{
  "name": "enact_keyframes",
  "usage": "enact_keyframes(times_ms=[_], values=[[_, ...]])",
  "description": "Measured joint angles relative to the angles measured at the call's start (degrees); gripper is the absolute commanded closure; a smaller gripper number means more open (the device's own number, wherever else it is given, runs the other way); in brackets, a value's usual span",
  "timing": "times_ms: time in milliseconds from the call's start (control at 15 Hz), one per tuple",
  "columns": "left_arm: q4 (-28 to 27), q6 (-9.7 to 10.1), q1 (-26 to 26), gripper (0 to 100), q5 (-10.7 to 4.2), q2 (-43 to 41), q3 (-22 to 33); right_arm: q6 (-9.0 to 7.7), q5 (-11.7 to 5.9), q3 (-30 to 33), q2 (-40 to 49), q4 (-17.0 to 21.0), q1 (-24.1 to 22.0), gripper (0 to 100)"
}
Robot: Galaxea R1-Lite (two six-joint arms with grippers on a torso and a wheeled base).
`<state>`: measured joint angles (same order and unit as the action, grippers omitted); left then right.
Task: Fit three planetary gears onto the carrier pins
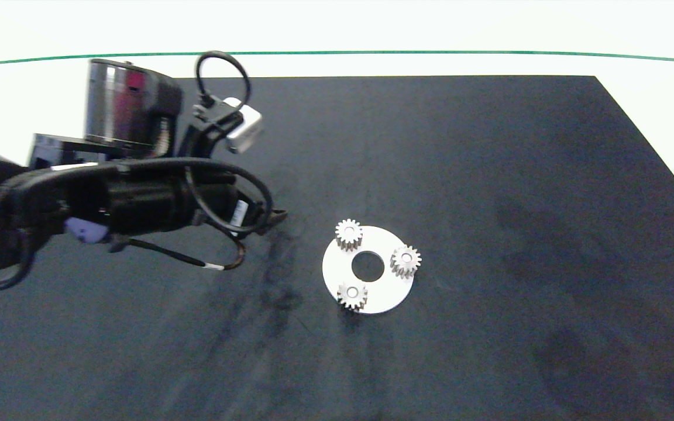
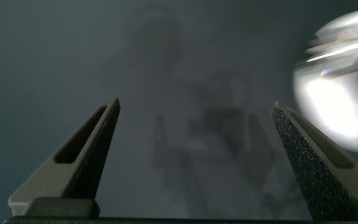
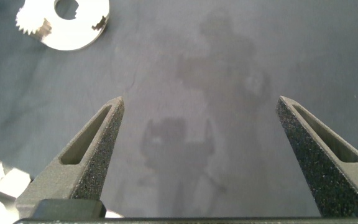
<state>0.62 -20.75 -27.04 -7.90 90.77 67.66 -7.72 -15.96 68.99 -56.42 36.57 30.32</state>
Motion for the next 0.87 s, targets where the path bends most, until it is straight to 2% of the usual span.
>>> enact_keyframes(times_ms=[67,200,333,400,600,667,867], values=[[-0.1,0.05,3.9,0,-0.01,-4.1,-2.5,0.87,-0.30,0.1,-0.5,-0.3,-0.4,0],[-1.7,0.06,10.8,0,0.05,-12.1,-5.8,1.18,-0.49,0.1,-1.2,-0.4,-1.7,0],[-5.8,0.11,18.1,0,0.02,-20.3,-7.4,1.24,-0.77,-0.2,-1.4,-0.4,-4.4,0],[-7.6,0.17,21.7,0,0.02,-24.3,-8.1,1.19,-1.73,-0.4,-1.1,-0.3,-6.2,0],[-10.8,0.30,31.2,0,0.05,-34.9,-11.3,0.98,-7.63,-0.8,2.0,-0.2,-10.2,0],[-11.1,0.41,33.0,0,0.05,-38.0,-12.9,0.98,-8.37,-1.1,3.5,-0.1,-11.1,0],[-11.4,0.91,35.3,0,0.29,-47.9,-18.4,0.74,-8.95,-3.8,10.8,0.3,-16.5,0]])
